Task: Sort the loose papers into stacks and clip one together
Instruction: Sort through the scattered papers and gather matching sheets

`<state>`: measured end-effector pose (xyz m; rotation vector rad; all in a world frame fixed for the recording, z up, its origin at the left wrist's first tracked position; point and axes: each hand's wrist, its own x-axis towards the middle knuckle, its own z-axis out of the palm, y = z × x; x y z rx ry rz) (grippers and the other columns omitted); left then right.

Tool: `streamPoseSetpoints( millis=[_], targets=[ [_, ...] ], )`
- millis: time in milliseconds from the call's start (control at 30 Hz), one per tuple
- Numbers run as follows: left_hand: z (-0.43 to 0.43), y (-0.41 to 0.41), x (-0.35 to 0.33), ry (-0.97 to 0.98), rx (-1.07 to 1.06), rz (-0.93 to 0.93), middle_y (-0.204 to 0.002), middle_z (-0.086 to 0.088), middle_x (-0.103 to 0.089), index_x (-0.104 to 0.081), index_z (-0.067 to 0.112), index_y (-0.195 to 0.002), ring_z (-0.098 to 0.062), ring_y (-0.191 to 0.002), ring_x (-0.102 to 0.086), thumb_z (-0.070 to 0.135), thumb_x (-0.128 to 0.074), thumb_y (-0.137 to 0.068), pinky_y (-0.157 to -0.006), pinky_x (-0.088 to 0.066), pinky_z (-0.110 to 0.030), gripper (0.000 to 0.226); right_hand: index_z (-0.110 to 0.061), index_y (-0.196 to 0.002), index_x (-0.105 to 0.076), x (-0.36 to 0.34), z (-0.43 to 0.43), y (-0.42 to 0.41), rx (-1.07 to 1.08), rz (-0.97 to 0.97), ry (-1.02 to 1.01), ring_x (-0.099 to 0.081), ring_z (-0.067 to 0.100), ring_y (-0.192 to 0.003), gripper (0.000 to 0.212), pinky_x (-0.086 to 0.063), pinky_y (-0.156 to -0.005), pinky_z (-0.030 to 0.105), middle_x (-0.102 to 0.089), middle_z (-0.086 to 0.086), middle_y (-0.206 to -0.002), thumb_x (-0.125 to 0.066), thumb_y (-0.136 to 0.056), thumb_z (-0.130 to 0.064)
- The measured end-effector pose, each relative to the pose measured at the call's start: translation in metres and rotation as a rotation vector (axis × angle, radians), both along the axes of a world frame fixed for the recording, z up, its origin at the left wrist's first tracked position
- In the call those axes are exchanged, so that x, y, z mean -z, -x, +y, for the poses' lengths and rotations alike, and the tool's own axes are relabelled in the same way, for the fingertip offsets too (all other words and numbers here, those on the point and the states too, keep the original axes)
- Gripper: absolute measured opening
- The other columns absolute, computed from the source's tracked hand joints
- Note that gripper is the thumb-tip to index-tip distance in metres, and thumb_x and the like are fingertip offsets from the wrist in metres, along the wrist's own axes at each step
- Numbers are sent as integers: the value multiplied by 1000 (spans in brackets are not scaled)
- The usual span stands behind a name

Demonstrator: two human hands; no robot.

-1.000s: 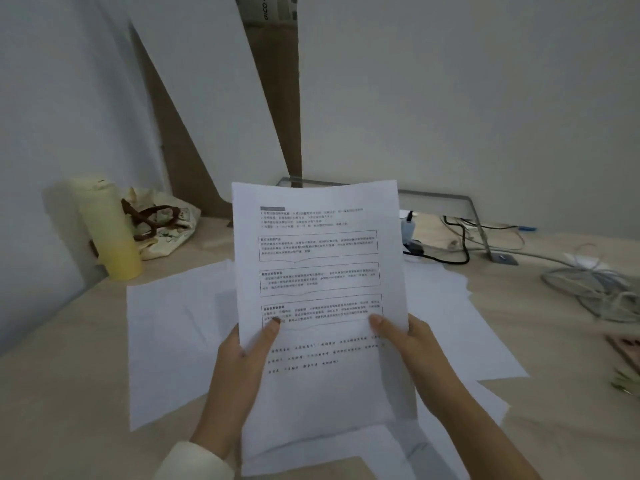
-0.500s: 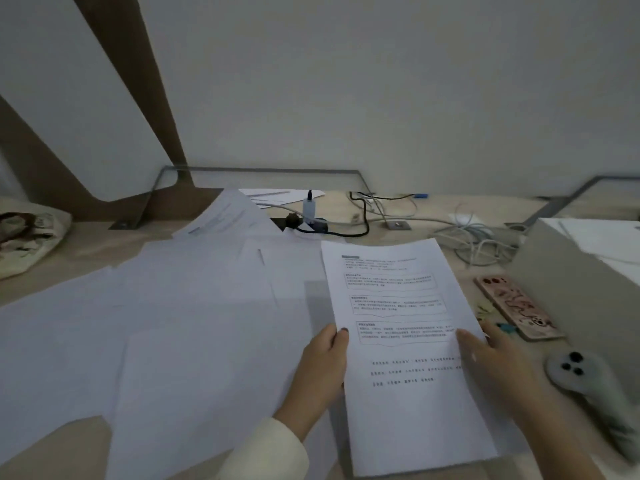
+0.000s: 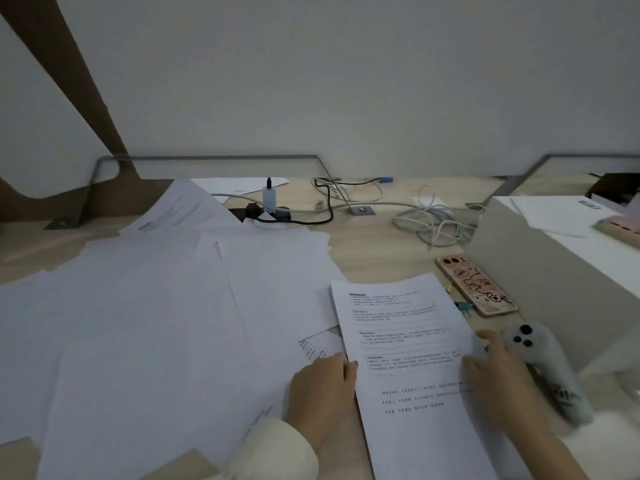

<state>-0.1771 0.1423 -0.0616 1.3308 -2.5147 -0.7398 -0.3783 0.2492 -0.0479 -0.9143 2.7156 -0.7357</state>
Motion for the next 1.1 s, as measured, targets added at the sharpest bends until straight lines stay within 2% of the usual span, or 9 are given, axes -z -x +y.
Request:
streamPoseSetpoints(
  millis=[167,367,533,733,867,900,967,1033,1100],
  targets=[
    [-5,-18,-14,25,-62,115,-85,8,-59,-51,22,-90,-14,-82,-57,45,-35,-94,-75,-45,-28,28,-12,-133,-42,-22,-16,-21,-132,178,-31,-35,31,-128,48,-40,-95,42,-39,15,-138,-56,-89,-22],
    [-32,-73,-27,201,-210,212,-115,13,-51,-48,29,-114,-6,-109,-48,39,-42,-92,-87,-39,-21,24,-19,-134,-39,-46,-75,-91,-543,139,71,-37,17,-127,45,-37,-96,25,-34,0,-140,-51,-92,-31],
    [-53,-144,-17,254,-319,175,-133,12,-40,-45,28,-123,-5,-122,-39,45,-49,-88,-96,-34,-21,40,-19,-137,-36,-39,-130,-158,-747,64,21,-37,19,-129,47,-39,-98,28,-29,2,-145,-47,-94,-33],
    [-48,-216,-3,-72,-159,-117,-154,16,11,-6,37,-144,-9,-143,8,95,-29,-42,-118,-4,-30,120,-15,-139,-29,-14,-163,-206,-745,101,-179,-36,26,-130,56,-40,-99,35,-31,9,-144,-46,-92,-41],
    [-39,-237,-3,52,-48,-172,-146,26,10,-6,42,-142,7,-135,9,95,-21,-47,-102,20,-6,110,-13,-134,-30,-5,-168,-216,-722,198,-250,-43,25,-120,48,-44,-85,30,-46,10,-128,-42,-92,-33],
    [-37,-240,-6,118,-32,-197,-149,24,-8,-22,42,-139,8,-136,-8,93,-20,-57,-103,16,-5,96,-13,-135,-29,-4,-169,-217,-725,232,-251,-45,25,-117,48,-43,-79,29,-47,10,-125,-41,-92,-30],
    [-35,-244,-4,126,6,-243,-131,15,-56,-51,37,-119,2,-121,-49,79,-14,-78,-109,-16,-15,68,-11,-134,-29,-2,-170,-219,-724,314,-244,-49,24,-109,46,-37,-69,25,-50,10,-119,-40,-92,-23],
    [-32,-244,0,158,53,-266,-112,10,-70,-51,33,-110,-3,-105,-64,66,-12,-85,-92,-46,-20,57,-10,-131,-31,-1,-171,-220,-725,378,-245,-51,23,-101,42,-33,-66,24,-51,11,-116,-40,-91,-16],
    [-31,-246,-2,174,75,-265,-108,11,-71,-45,32,-109,-1,-100,-66,61,-22,-85,-78,-54,-20,44,-9,-129,-33,0,-173,-221,-726,408,-241,-51,22,-95,38,-33,-66,23,-53,11,-115,-39,-91,-11]
  ],
)
